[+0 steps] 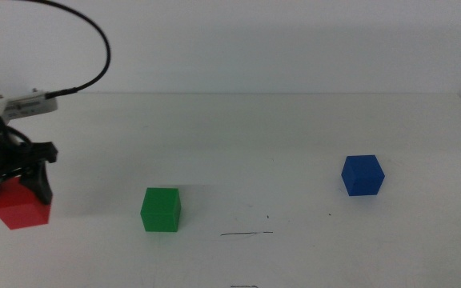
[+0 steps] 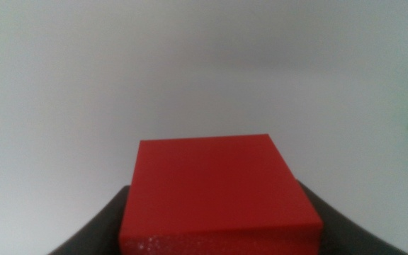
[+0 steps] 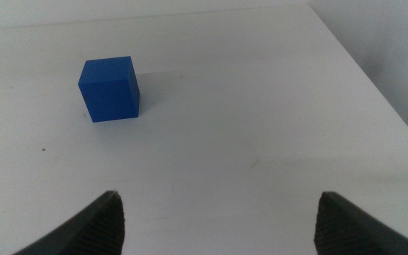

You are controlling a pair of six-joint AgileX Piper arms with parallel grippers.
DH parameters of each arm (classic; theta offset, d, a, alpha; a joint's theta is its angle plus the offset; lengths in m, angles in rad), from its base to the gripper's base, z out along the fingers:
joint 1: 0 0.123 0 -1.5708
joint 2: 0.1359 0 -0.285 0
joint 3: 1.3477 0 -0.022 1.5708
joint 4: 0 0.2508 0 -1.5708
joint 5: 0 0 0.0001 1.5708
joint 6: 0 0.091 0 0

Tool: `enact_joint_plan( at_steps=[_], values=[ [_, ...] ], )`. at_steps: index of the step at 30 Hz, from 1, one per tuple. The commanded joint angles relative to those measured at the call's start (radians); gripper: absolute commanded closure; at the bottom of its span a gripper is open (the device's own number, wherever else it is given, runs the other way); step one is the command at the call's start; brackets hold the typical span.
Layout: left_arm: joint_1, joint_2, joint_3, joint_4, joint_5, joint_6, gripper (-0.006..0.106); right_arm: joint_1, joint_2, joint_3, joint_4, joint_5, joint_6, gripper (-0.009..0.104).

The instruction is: Stack red cubes first, then green, then blue cubes in a specific spot.

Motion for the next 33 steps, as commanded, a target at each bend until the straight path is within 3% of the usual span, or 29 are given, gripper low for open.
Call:
enact_joint_plan(
  at_steps=[1, 18, 33],
  values=[
    [-0.044, -0.071, -0.024, -0.004, 0.069, -0.105, 0.09, -0.008, -0.015, -0.005, -0.015, -0.058, -0.01, 0.021],
    [-0.551, -0.066, -0.047, -0.019, 0.019, -0.478, 0.09, -0.008, -0.015, -0.005, -0.015, -0.058, -0.01, 0.021],
    [-0.741, 0.287, -0.524, -0.008, 0.104, -0.543, 0.09, -0.008, -0.015, -0.005, -0.015, -0.058, -0.01, 0.021]
  ],
)
